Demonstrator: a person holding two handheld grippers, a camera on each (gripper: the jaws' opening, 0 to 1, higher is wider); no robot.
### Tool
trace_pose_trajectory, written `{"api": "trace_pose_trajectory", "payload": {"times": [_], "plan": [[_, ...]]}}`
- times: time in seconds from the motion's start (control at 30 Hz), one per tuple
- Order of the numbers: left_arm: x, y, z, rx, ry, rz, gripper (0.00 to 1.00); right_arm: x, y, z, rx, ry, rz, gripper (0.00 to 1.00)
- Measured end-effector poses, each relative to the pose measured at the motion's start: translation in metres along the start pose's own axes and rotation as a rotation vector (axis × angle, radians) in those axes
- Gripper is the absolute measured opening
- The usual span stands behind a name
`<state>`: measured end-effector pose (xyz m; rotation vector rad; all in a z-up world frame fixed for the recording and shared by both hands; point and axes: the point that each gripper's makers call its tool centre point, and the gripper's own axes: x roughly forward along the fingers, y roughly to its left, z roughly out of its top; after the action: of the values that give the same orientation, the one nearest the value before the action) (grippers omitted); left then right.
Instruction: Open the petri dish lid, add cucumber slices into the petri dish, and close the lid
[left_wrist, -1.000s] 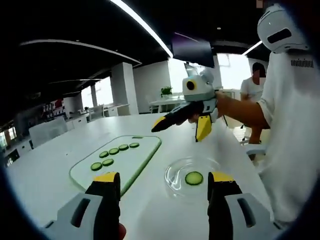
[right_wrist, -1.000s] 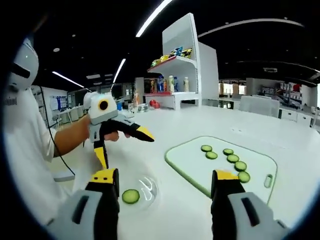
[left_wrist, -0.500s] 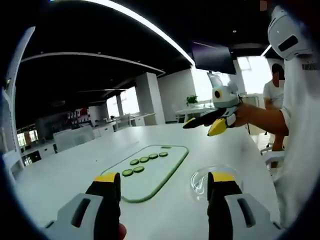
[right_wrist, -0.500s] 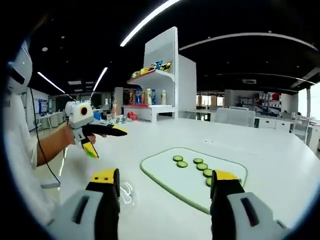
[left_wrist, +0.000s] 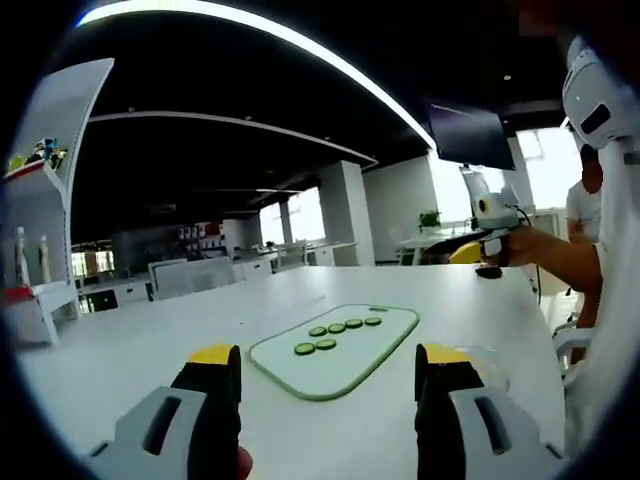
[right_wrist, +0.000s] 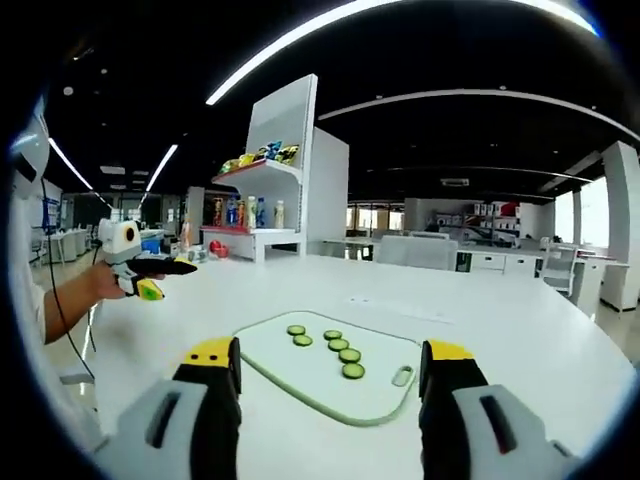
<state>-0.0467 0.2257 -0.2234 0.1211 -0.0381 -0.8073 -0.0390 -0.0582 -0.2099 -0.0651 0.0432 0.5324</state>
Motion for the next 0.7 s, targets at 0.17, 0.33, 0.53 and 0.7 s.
{"api": "trace_pose_trajectory", "payload": {"times": [0.17,0.33,0.53,0.7], "plan": [[-0.009,0.017,0.010,-0.012,-0.044,0.085,0.71,-0.008,-0.010,0.004,0.000,-0.023,-0.045,0.73],[-0.021,0.030,0.008,-0.017,-0.039,0.146,0.71,-0.019,-0.024,0.001,-0.005,-0.029,-0.087,0.73],[-0.041,0.043,0.007,0.000,-0.040,0.239,0.71,-0.037,-0.043,-0.004,0.014,-0.038,-0.149,0.73],[-0.057,0.050,0.006,-0.021,-0.059,0.302,0.71,-0.050,-0.054,-0.006,0.027,-0.048,-0.190,0.73]]}}
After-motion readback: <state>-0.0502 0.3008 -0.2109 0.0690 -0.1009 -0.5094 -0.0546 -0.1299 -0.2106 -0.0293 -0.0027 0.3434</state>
